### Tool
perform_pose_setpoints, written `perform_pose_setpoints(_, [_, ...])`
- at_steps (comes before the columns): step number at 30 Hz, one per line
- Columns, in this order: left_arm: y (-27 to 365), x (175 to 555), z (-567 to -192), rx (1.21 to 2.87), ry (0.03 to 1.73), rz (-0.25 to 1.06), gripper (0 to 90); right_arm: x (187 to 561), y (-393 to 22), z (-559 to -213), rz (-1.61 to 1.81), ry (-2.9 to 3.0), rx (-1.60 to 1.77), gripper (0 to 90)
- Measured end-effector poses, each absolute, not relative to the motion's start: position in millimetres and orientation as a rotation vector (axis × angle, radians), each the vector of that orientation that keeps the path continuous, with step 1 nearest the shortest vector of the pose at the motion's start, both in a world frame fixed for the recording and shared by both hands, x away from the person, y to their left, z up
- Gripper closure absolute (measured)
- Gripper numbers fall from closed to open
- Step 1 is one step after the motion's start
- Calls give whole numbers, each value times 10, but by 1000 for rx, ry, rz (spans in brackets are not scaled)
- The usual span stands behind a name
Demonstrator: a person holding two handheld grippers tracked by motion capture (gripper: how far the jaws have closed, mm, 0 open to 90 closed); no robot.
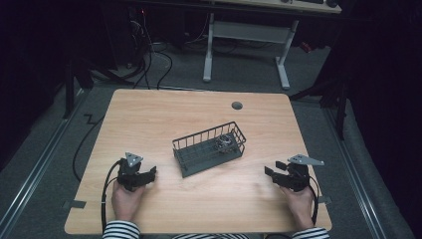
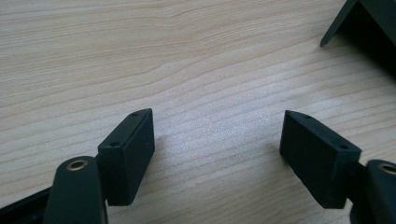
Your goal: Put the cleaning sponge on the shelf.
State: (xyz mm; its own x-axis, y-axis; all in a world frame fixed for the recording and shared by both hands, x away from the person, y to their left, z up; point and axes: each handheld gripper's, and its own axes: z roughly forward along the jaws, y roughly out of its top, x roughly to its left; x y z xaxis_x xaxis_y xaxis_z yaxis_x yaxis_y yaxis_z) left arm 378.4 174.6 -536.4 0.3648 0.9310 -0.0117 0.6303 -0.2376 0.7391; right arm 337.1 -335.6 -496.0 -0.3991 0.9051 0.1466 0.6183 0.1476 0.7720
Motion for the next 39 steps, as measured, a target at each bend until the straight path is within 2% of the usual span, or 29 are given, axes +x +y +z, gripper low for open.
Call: perform_pose_setpoints(39, [1745, 3783, -5364, 1966, 1350, 582, 269, 3514, -3243, -5251, 940, 2098, 1459, 400])
